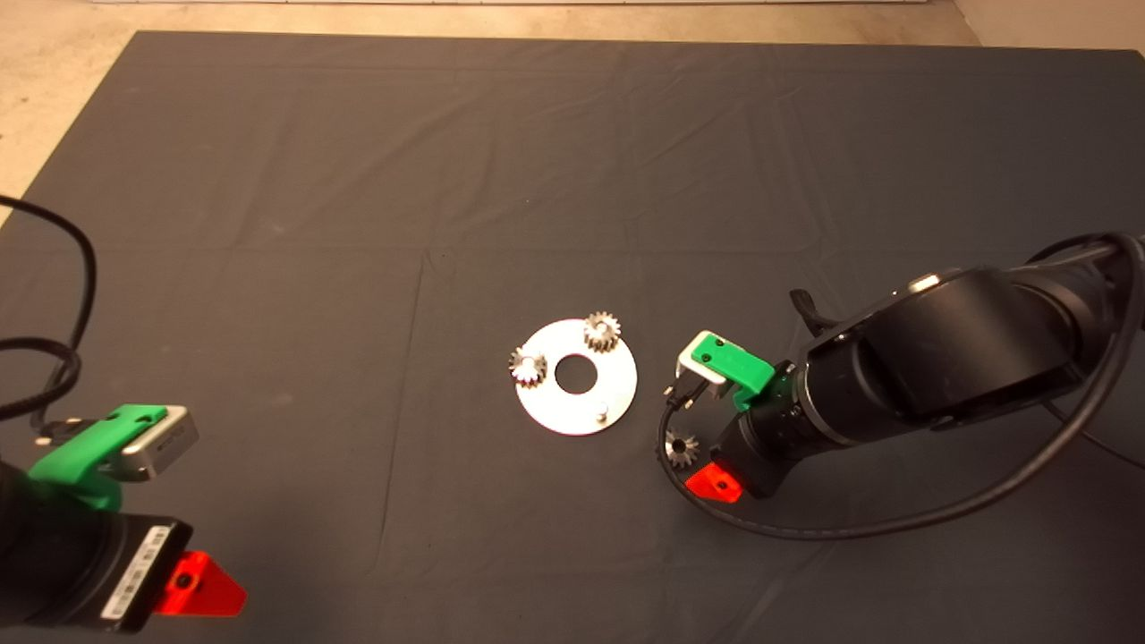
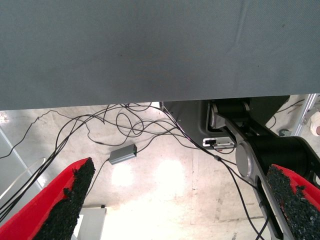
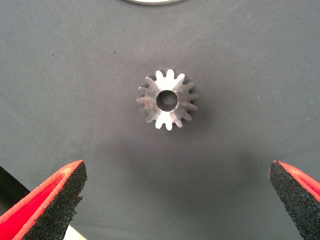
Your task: Install three planetary gears onto the carrier pins
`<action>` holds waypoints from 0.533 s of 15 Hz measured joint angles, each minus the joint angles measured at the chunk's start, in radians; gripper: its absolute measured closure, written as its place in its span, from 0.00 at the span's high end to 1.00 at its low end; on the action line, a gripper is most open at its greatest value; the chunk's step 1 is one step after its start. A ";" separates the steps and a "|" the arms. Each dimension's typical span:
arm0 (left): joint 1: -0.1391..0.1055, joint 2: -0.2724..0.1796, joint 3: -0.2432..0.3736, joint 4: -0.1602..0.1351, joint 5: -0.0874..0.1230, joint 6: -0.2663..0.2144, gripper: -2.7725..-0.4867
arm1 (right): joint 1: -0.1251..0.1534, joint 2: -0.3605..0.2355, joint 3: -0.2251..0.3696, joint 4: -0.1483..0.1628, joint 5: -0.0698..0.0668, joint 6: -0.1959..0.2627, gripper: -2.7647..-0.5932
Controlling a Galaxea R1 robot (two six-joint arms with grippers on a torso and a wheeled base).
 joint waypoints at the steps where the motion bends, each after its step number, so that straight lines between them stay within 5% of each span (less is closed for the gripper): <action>1: 0.000 0.000 0.000 0.000 0.000 0.000 0.89 | -0.003 0.000 0.000 -0.012 0.000 -0.004 0.98; 8: 0.000 0.000 0.000 0.000 0.000 0.000 0.89 | -0.034 0.020 0.000 -0.068 0.000 -0.021 0.98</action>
